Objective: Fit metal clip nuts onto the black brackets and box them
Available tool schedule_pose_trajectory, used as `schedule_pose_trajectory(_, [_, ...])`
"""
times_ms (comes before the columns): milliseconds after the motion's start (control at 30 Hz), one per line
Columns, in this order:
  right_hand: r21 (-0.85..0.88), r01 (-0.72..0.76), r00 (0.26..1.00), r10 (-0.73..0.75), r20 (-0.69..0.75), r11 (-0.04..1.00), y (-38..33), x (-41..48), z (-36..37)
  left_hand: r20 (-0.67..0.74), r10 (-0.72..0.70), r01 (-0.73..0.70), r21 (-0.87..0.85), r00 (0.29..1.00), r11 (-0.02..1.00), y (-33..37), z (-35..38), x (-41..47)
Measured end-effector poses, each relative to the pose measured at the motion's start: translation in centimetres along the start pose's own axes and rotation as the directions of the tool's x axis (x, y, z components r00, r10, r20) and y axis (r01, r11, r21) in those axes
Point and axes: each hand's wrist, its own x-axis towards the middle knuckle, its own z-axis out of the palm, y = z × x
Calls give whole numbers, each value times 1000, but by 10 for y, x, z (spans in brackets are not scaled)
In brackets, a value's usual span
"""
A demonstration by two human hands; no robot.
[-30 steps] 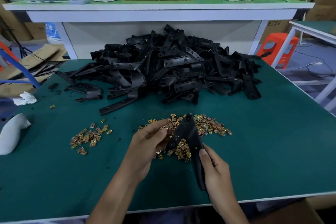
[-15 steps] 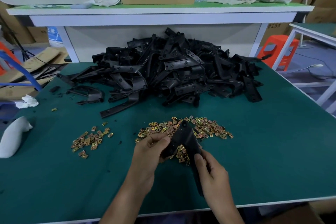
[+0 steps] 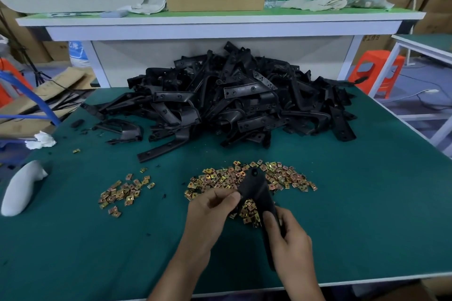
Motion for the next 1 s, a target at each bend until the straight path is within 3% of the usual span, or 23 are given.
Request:
schedule_pose_trajectory(67, [55,-13,999,15,-29,998,-1,0,1,46,96,-103,169,994,980,2,-3,13])
schedule_pose_trajectory(133, [100,-28,998,33,-48,995,-1,0,1,32,232,-224,416,972,881,2,-5,31])
schedule_pose_trajectory(233, [144,-49,997,58,-57,988,0,-1,0,138,360,-332,760,923,559,2,-3,61])
schedule_pose_trajectory(300, [145,-42,997,51,-59,989,0,-1,-2,232,281,-332,858,931,392,0,0,74])
schedule_pose_trajectory(433, [144,-30,996,41,-76,989,-1,0,-3,247,280,-334,885,928,324,-4,2,83])
schedule_pose_trajectory(533, [147,-32,997,42,-64,989,-3,2,-3,237,274,-336,850,932,405,-2,0,85])
schedule_pose_trajectory(633, [139,-15,998,22,-51,990,-4,2,-4,169,299,-322,740,939,591,7,-5,79])
schedule_pose_trajectory(733, [109,7,1000,-5,-24,994,-5,1,-5,63,286,-278,500,956,820,18,-9,67])
schedule_pose_trajectory(800, [101,20,1000,-19,-13,995,-5,0,-5,40,239,-239,322,970,916,23,-10,58])
schedule_pose_trajectory(1000, [73,40,999,-42,28,996,-2,-1,-4,145,104,-101,-30,984,994,25,-11,43])
